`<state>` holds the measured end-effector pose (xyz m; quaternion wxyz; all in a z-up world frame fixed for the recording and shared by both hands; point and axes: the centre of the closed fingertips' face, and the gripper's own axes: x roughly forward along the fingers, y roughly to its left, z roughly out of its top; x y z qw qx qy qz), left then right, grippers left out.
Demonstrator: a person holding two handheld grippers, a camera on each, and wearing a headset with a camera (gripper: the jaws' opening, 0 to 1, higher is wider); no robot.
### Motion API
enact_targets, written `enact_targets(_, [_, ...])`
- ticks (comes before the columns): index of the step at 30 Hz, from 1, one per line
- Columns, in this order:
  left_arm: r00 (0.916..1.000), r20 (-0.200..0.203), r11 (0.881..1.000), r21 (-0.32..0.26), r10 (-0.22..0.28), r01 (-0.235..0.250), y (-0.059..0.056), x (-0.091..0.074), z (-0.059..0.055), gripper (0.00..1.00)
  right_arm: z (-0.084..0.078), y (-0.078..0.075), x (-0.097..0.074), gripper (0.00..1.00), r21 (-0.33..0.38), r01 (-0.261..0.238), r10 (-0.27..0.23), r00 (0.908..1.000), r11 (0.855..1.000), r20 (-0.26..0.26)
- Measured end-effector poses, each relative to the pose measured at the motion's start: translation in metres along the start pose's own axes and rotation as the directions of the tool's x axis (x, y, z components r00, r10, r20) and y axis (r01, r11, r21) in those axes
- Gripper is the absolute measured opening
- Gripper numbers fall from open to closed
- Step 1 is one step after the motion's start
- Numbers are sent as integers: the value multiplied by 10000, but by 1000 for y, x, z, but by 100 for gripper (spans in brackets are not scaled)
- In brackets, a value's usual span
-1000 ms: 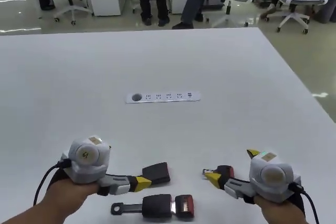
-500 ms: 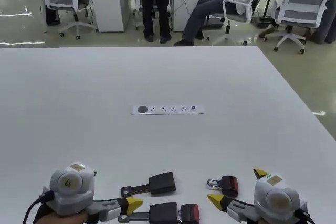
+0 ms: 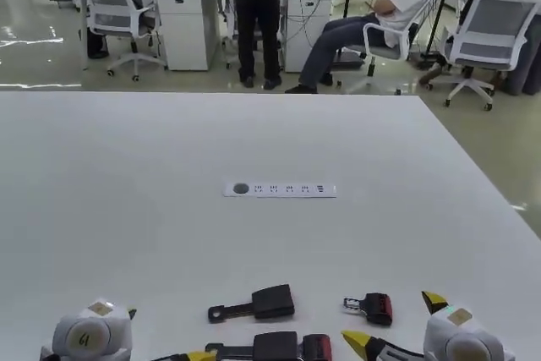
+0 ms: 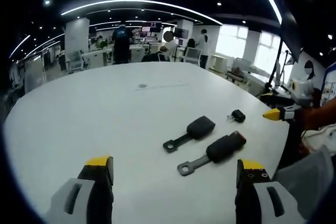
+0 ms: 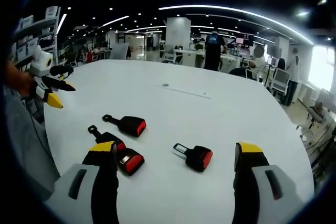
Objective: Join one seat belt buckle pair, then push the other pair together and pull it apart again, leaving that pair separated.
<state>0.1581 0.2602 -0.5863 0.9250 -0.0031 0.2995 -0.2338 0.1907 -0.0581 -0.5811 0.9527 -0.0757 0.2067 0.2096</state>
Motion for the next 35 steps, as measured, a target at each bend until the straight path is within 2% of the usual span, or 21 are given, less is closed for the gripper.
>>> enact_targets(2, [9999,47,9999,-80,108,-107,-2,-7,0,100,1,-2,-3,92,81,104,-105,9998,9999,139])
enact_targets(3, [9998,104,9998,-121,157,-156,7,-6,-5,100,2,-1,-6,93,160,137,-140,9997,9998,205])
enact_targets(4, [9998,125,9998,-149,167,-165,8,-8,-7,100,2,1,-10,93,176,143,-147,9996,9997,222])
enact_targets(6, [9997,137,9997,-131,200,-198,5,-14,-8,100,2,3,-14,93,178,179,-183,9996,9997,231])
enact_targets(15, [9982,462,9991,-142,395,-389,13,-36,-6,100,9,20,-33,94,232,143,-154,9988,9996,472])
enact_targets(22, [9983,482,9994,-174,318,-310,21,-35,-15,100,5,26,-41,94,423,233,-254,9985,9988,487])
enact_targets(24, [9983,484,9994,-141,325,-319,14,-40,-12,100,3,27,-42,95,494,218,-241,9986,9985,462])
enact_targets(25, [9984,482,9995,-122,291,-286,4,-45,-6,100,1,28,-43,94,499,243,-263,9989,9985,399])
enact_targets(26, [9985,479,9996,-127,271,-265,2,-46,-5,100,0,28,-43,94,517,265,-285,9989,9983,383])
enact_targets(27, [9986,473,9996,-116,248,-243,17,-39,-14,100,-1,28,-43,94,565,280,-302,9987,9980,399])
enact_targets(32, [9984,514,9997,-112,233,-227,12,-43,-10,100,-3,29,-44,95,598,296,-321,9986,9978,409])
enact_targets(34, [9985,518,9998,-105,192,-187,12,-44,-11,100,-5,29,-43,95,602,319,-344,9986,9977,410])
enact_targets(35, [9984,533,9998,-74,179,-175,17,-42,-13,100,-6,28,-43,95,625,330,-354,9986,9975,387])
